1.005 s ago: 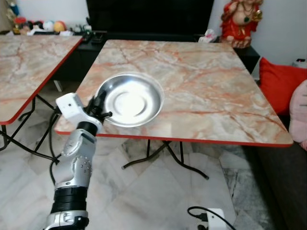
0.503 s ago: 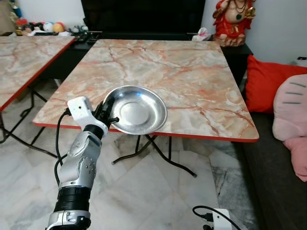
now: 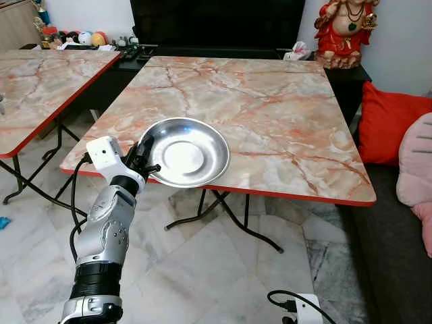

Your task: Setting the table

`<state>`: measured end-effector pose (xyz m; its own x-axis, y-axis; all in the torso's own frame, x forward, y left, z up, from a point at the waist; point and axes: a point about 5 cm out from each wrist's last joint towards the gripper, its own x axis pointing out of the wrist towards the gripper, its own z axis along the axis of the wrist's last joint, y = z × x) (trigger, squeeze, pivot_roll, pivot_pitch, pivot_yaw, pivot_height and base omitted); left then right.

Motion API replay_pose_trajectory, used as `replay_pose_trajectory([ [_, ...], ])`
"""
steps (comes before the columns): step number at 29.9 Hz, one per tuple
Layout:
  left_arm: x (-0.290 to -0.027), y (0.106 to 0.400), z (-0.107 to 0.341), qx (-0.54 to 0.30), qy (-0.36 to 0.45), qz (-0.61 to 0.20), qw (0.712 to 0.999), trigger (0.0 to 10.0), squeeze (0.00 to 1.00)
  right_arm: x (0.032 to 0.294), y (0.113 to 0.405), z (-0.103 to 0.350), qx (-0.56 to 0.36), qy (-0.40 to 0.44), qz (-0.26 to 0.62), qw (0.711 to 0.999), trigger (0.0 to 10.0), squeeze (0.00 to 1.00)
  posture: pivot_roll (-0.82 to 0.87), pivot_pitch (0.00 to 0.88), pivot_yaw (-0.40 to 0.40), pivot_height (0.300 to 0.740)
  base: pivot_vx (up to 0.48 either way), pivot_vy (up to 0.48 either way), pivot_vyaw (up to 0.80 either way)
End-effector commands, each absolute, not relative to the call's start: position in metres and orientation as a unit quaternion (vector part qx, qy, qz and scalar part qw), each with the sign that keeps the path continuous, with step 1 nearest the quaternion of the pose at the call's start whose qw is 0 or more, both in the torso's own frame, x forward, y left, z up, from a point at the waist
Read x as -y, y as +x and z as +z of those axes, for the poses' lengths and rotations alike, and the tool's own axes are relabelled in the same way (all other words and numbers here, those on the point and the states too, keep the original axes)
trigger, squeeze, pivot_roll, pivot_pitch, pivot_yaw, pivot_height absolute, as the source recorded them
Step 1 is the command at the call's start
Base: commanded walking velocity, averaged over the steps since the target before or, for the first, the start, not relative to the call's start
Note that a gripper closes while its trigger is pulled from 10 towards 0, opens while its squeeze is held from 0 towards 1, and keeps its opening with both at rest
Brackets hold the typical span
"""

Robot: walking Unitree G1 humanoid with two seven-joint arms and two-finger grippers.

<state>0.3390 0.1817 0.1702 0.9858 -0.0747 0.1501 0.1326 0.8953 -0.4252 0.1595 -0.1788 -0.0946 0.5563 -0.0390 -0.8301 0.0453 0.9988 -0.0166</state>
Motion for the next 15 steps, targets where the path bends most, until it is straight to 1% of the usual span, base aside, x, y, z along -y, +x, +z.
replay_pose_trajectory([
  [1, -0.1821, 0.3404, 0.1738, 0.067, -0.222, -0.058, 0.971, 10.0, 0.00, 0.1783, 0.1584, -0.0953, -0.474, 0.005, -0.025, 0.880, 10.0, 0.00, 0.12, 0.000, 0.006, 0.740, 0.000, 0.000, -0.77],
  [3, -0.1817, 0.3405, 0.1733, 0.066, -0.220, -0.059, 0.971, 10.0, 0.00, 0.1784, 0.1585, -0.0952, -0.474, 0.005, -0.025, 0.880, 10.0, 0.00, 0.12, 0.000, 0.005, 0.740, 0.000, 0.000, -0.68],
  [15, -0.1769, 0.3396, 0.1726, 0.066, -0.223, -0.065, 0.970, 10.0, 0.00, 0.1795, 0.1592, -0.0947, -0.471, 0.000, -0.023, 0.882, 10.0, 0.00, 0.12, 0.000, -0.002, 0.740, 0.257, 0.000, 0.00],
])
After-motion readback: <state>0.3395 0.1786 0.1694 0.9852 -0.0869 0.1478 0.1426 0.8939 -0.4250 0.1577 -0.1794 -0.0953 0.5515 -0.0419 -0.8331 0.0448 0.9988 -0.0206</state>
